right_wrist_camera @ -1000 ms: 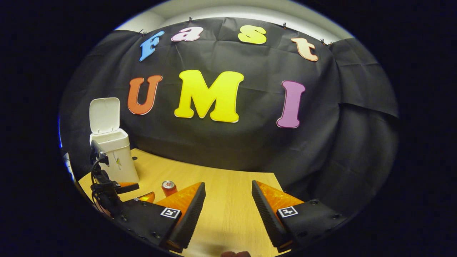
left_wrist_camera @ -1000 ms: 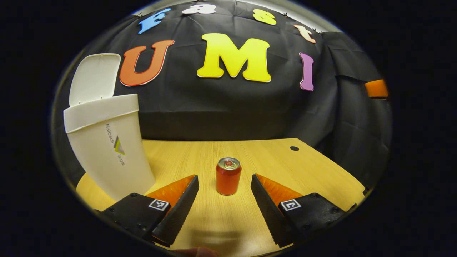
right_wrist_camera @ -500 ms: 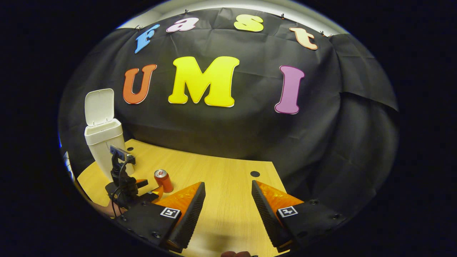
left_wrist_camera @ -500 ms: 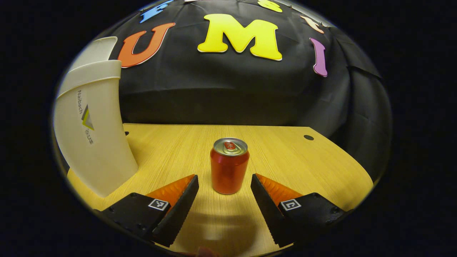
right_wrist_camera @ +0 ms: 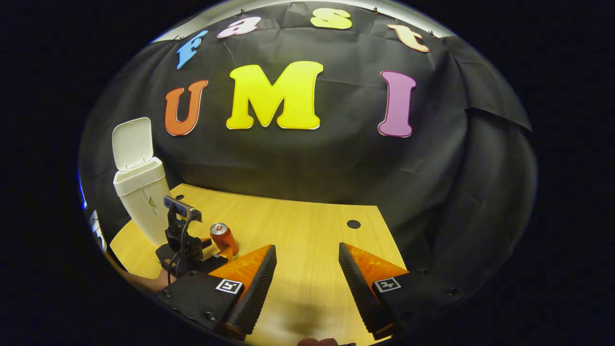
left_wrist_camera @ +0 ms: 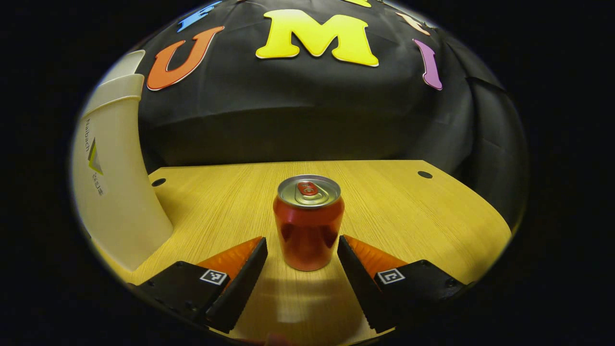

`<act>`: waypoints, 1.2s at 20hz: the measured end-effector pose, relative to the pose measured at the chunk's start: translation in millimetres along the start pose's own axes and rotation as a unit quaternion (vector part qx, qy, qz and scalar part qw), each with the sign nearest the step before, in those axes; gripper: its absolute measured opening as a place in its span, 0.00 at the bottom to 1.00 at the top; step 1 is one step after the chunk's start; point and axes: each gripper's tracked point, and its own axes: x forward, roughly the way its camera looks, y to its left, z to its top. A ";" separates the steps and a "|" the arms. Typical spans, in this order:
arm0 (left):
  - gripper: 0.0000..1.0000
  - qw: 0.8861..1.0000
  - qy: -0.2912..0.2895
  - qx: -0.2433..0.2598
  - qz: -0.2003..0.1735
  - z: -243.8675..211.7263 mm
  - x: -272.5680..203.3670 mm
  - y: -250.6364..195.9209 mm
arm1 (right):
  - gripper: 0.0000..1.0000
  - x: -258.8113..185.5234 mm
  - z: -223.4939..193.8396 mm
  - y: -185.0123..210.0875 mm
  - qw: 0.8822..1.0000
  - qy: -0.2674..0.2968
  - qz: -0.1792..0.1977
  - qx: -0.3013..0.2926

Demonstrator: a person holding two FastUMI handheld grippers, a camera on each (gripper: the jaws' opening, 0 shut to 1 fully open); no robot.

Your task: Press the lid of the desktop garbage bin to open it, pick up the crumpled paper on the desktop and throw it into the bin, then pick up the pop can on the desktop and drop it into the bin, and finally close the garbage bin lid.

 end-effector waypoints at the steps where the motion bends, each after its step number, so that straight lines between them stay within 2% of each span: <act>1: 0.97 1.000 0.001 0.003 -0.001 0.5 3.8 -0.7 | 0.83 2.8 -0.5 0.2 1.000 0.001 0.000 -0.001; 10: 0.96 1.000 0.015 0.020 -0.014 1.6 27.4 -3.9 | 0.82 14.1 2.1 -1.2 1.000 0.010 -0.008 0.001; 13: 0.87 0.999 0.021 0.018 -0.018 1.4 26.3 -4.0 | 0.82 11.7 5.3 1.7 1.000 0.006 -0.008 0.000; 15: 0.86 0.999 0.022 0.013 -0.020 4.4 23.0 -2.3 | 0.82 6.3 6.5 5.2 1.000 0.003 -0.007 -0.006; 19: 0.86 1.000 -0.001 0.005 -0.021 33.7 -1.0 4.1 | 0.83 -6.3 7.0 19.4 1.000 -0.007 0.002 -0.008; 24: 0.86 0.998 -0.062 -0.002 -0.005 116.7 -54.0 24.5 | 0.83 -26.6 14.1 44.5 0.999 -0.031 0.019 0.004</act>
